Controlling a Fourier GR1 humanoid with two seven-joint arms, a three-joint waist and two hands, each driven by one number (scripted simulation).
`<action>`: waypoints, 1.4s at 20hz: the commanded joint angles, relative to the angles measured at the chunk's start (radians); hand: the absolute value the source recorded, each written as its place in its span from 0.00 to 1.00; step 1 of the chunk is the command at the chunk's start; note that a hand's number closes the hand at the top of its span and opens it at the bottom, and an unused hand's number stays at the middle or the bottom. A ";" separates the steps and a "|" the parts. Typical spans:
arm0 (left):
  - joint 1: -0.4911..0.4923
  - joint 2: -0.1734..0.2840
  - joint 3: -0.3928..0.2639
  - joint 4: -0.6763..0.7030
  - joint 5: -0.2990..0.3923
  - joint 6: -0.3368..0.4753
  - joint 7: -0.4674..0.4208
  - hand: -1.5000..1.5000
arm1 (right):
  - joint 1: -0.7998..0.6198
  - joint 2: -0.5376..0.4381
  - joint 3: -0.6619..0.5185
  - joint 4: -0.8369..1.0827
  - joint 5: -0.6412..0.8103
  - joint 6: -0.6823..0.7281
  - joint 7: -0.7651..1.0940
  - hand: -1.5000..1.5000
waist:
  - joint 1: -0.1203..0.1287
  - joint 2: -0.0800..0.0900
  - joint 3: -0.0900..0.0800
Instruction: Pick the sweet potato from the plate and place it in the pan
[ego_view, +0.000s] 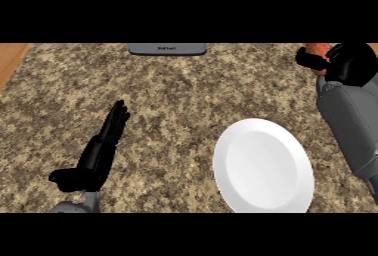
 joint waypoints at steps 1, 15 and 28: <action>0.012 0.004 -0.004 -0.041 -0.002 -0.005 0.037 0.50 | 0.048 -0.060 -0.058 0.080 0.014 -0.145 -0.071 1.00 | 0.009 0.004 0.002; -0.040 -0.046 0.003 0.075 -0.026 -0.017 -0.055 0.50 | 0.071 -0.224 -0.273 0.300 -0.111 -0.334 -0.413 1.00 | 0.022 0.014 0.004; -0.042 -0.029 0.000 0.020 -0.019 -0.035 -0.009 0.50 | 0.067 -0.245 -0.458 0.445 -0.380 0.185 -0.647 0.00 | 0.054 0.031 0.011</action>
